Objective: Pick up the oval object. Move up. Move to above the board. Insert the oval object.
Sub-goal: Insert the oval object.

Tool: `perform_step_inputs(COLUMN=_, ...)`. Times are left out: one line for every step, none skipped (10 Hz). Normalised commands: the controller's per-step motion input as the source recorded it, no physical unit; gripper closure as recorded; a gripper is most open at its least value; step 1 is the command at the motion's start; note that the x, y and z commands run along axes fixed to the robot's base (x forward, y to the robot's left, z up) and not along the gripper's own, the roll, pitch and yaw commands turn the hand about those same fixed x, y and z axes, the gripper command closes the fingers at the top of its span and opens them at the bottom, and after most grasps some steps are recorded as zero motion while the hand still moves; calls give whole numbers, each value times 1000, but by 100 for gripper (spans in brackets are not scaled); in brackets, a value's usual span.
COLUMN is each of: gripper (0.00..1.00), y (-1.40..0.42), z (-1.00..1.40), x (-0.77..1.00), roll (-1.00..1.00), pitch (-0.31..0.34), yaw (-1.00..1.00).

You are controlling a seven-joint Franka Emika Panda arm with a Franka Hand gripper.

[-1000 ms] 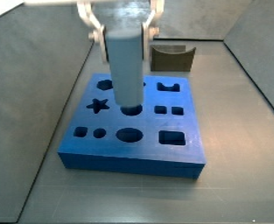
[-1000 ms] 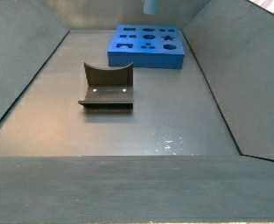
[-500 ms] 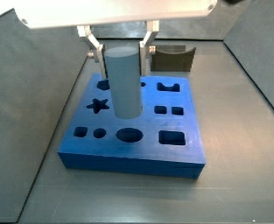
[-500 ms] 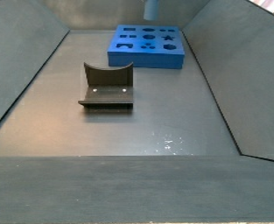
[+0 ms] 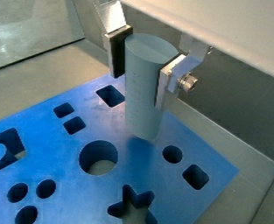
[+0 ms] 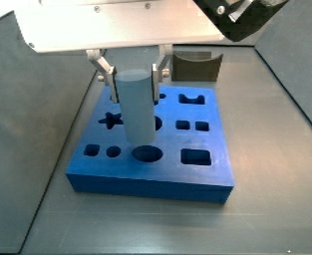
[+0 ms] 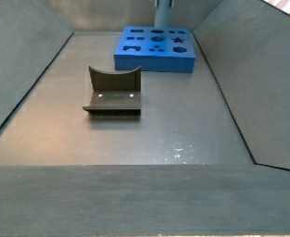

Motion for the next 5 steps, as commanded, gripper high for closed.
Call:
perform_step_inputs(gripper=100, y=-217, z=-263, x=0, roll=30, pitch=-66, yaw=0)
perform_step_inputs(gripper=100, y=-334, z=-300, x=146, roll=41, pitch=-93, yaw=-86)
perform_step_inputs(gripper=100, y=-251, z=-223, x=371, roll=3, pitch=-49, yaw=-266)
perform_step_inputs(gripper=100, y=0, z=-169, x=540, roll=0, pitch=0, yaw=-203)
perform_step_inputs(gripper=100, y=166, z=-129, x=280, roll=-4, pitch=13, yaw=-149)
